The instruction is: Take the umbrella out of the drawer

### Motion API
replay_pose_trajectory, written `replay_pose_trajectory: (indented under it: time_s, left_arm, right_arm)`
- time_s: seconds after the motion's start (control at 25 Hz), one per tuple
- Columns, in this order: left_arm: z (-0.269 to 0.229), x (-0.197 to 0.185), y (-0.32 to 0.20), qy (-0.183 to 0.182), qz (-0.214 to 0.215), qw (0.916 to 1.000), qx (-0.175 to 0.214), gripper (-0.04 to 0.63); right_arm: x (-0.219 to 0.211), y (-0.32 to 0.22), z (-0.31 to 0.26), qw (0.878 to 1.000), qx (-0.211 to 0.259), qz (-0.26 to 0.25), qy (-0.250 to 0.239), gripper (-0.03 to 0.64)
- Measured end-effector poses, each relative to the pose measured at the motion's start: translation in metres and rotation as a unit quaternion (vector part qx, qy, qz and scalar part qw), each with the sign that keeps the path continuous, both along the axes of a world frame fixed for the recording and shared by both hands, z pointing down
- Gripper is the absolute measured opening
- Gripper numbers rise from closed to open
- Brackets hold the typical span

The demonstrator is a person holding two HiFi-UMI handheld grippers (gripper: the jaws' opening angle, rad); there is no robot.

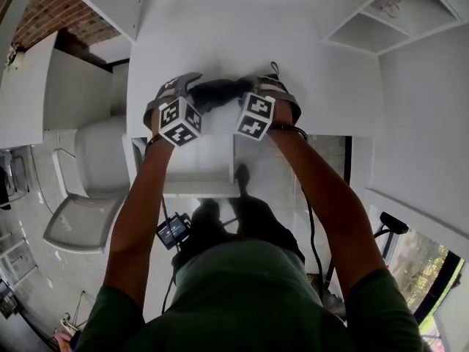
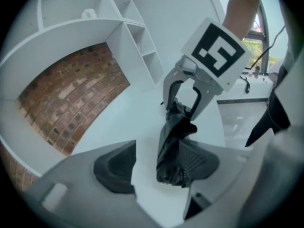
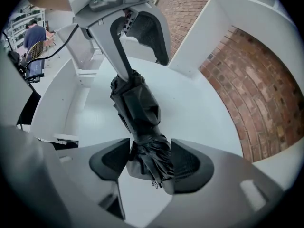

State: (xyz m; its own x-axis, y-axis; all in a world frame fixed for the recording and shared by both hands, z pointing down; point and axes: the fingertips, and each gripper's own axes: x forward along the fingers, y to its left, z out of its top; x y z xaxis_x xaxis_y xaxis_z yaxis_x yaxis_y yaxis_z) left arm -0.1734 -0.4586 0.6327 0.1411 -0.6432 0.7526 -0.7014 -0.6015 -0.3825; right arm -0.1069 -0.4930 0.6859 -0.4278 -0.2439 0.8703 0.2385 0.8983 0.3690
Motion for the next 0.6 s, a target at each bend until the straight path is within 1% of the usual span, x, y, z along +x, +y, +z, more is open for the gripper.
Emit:
replay_pose_trajectory:
  time_s: [0.04, 0.24, 0.32, 0.4, 0.48, 0.6]
  left_arm:
    - [-0.007, -0.003, 0.003, -0.002, -0.002, 1.0000, 0.009, 0.276]
    - [-0.049, -0.015, 0.017, 0.006, -0.016, 0.9983, 0.055, 0.208]
    - [-0.067, -0.019, 0.024, 0.015, -0.024, 0.9968, 0.074, 0.177]
    - [-0.089, -0.023, 0.031, 0.031, -0.034, 0.9943, 0.096, 0.131]
    - [-0.113, -0.027, 0.040, 0.046, -0.042, 0.9909, 0.119, 0.099]
    - [-0.152, -0.033, 0.060, 0.074, -0.057, 0.9836, 0.154, 0.033]
  right_arm:
    - [0.001, 0.001, -0.001, 1.000, 0.001, 0.006, -0.001, 0.273]
    - [0.008, 0.010, -0.014, 0.999, 0.001, 0.035, -0.012, 0.265]
    - [0.010, 0.015, -0.021, 0.999, 0.002, 0.044, -0.017, 0.264]
    - [0.012, 0.019, -0.032, 0.998, 0.005, 0.053, -0.026, 0.262]
    - [0.013, 0.022, -0.051, 0.997, 0.010, 0.067, -0.044, 0.262]
    - [0.016, 0.027, -0.094, 0.990, 0.021, 0.099, -0.097, 0.251]
